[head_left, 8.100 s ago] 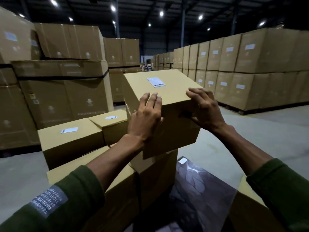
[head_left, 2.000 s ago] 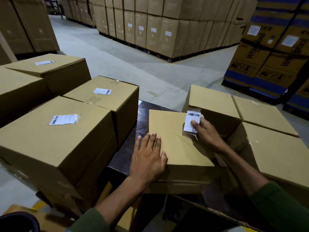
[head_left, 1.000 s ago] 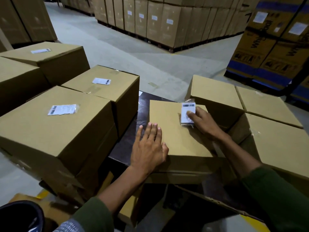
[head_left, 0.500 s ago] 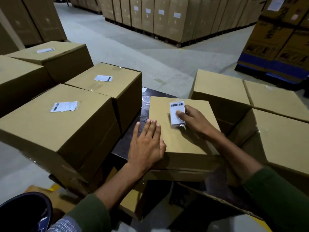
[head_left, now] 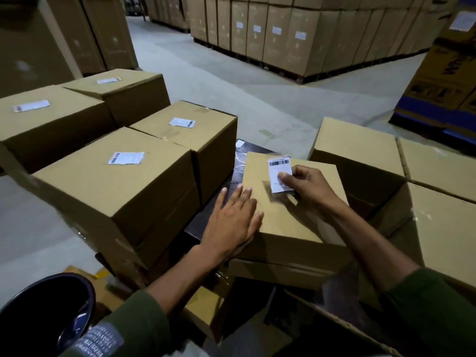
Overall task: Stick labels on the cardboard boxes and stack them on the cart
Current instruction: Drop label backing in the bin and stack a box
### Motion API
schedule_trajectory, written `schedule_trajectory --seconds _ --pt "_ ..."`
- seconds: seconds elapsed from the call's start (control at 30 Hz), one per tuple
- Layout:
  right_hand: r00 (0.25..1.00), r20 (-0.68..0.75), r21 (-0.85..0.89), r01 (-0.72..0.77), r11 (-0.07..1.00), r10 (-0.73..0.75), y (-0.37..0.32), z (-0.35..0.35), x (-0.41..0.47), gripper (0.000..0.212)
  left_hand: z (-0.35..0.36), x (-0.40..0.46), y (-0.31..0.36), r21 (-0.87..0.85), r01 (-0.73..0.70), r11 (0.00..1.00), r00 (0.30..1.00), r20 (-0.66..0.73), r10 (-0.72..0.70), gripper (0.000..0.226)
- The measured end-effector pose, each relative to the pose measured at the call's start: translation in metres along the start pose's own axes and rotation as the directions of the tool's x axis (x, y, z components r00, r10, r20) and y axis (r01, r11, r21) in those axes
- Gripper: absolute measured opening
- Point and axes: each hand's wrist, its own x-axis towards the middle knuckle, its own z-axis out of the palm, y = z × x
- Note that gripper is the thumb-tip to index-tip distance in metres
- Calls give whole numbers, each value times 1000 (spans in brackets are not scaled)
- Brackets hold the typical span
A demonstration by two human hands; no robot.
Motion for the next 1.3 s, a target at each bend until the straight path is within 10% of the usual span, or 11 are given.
schedule_trajectory --seconds 0.13,0.47,0.9,1.3 --pt "999 25 228 -51 972 46 -28 41 4 12 -27 -20 -25 19 127 992 984 -130 -123 70" --pt "925 301 148 196 969 -233 -139 218 -5 9 -113 -151 -157 131 489 863 793 -478 -377 58" --pt "738 577 -216 551 806 -350 -145 473 -71 15 -116 -369 -264 270 811 519 584 -337 -738 71" --pt "697 668 -299 573 763 -261 -97 534 -96 17 -103 -423 -294 266 822 504 565 -267 -781 68"
